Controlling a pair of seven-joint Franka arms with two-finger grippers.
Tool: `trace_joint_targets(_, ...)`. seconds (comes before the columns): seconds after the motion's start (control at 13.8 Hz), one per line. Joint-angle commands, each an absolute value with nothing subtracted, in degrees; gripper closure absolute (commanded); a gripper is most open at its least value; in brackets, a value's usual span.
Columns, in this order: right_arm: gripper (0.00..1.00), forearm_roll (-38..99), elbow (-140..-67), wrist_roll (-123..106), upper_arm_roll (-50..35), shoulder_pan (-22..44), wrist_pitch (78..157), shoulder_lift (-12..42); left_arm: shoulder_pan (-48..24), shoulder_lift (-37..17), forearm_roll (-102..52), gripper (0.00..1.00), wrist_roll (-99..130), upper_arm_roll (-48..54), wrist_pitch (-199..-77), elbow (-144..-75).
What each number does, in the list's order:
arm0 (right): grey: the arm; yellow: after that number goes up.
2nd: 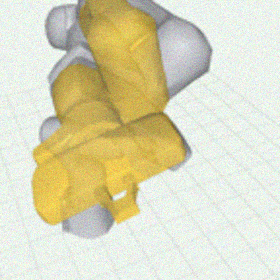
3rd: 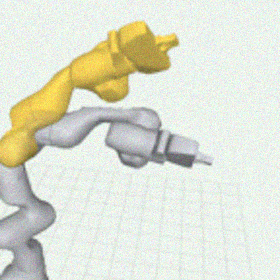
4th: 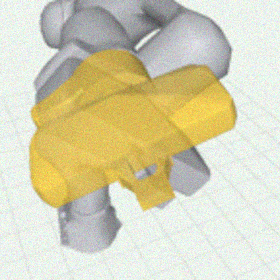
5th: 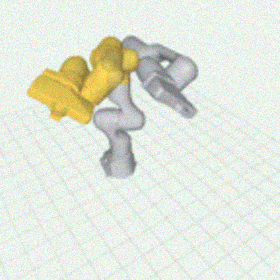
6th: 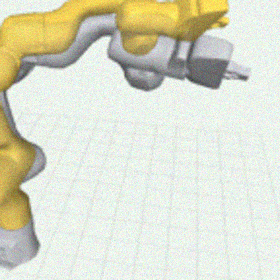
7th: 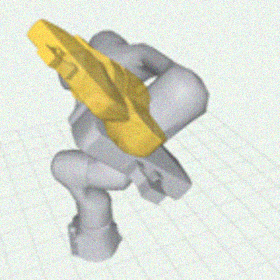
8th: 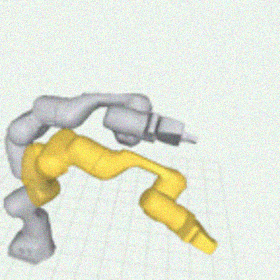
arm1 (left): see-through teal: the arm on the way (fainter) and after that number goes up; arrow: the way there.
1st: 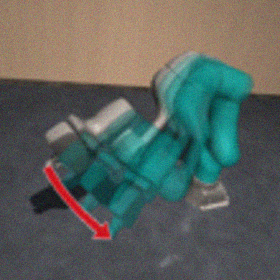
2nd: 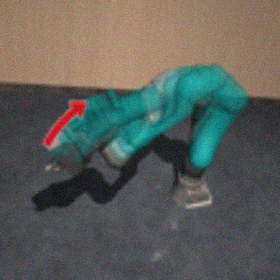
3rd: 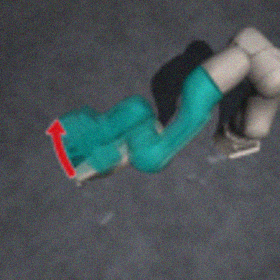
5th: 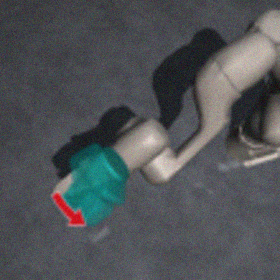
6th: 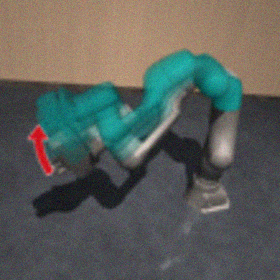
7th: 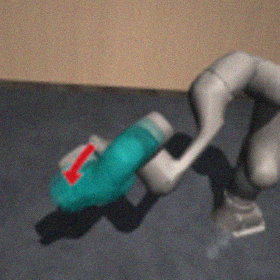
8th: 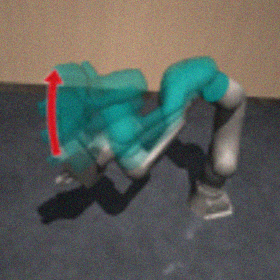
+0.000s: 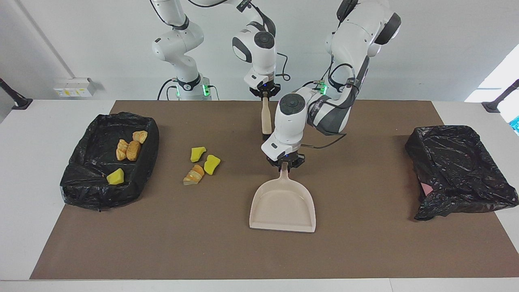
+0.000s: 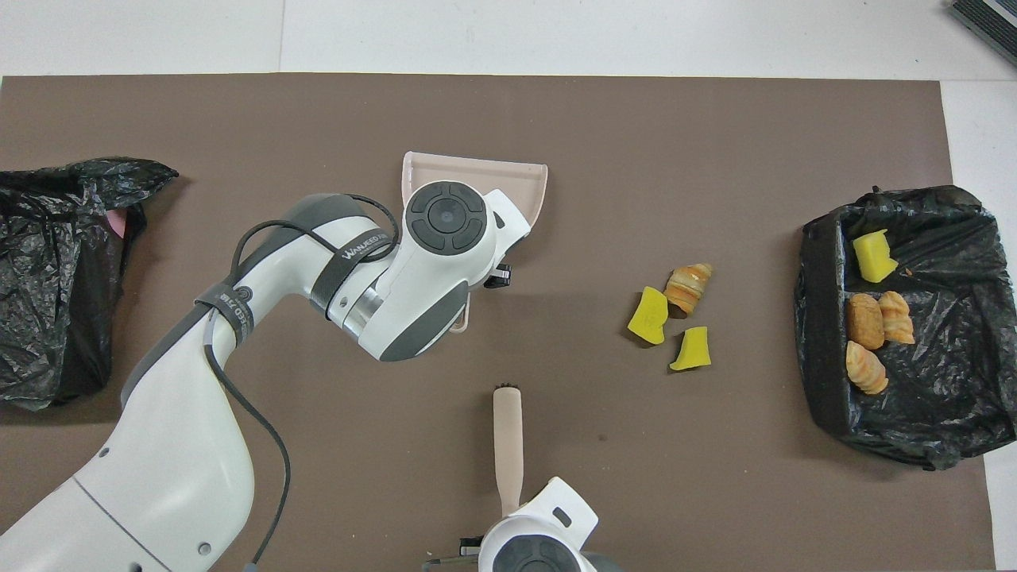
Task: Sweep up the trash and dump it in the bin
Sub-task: 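Sweep the remaining scraps into the dustpan with the right gripper's brush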
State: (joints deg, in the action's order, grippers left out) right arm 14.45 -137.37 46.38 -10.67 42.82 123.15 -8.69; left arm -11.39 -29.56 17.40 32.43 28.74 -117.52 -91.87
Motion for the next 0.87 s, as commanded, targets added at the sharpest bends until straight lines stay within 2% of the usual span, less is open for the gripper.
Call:
trace_joint_targets(0.0,1.00,12.23,-138.25,44.56,-10.63,40.88,119.90,-12.29,-9.85,-26.90,18.19,1.00,23.33,28.30,-114.61,-91.32)
trace_joint_targets(0.29,1.00,5.56,-138.08,43.68,-10.63,33.51,111.02,-16.69,-6.42,-23.83,18.02,1.00,9.01,27.95,-111.72,-91.58)
trace_joint_targets(0.51,1.00,-3.30,-137.11,40.19,-10.72,24.55,110.13,-15.65,-3.17,-22.68,16.70,1.00,-5.57,27.77,-109.95,-92.02)
trace_joint_targets(0.8,1.00,-11.59,-137.11,23.24,-10.81,10.40,111.00,-12.75,-2.90,-21.01,16.26,1.00,-22.46,25.23,-107.06,-92.46)
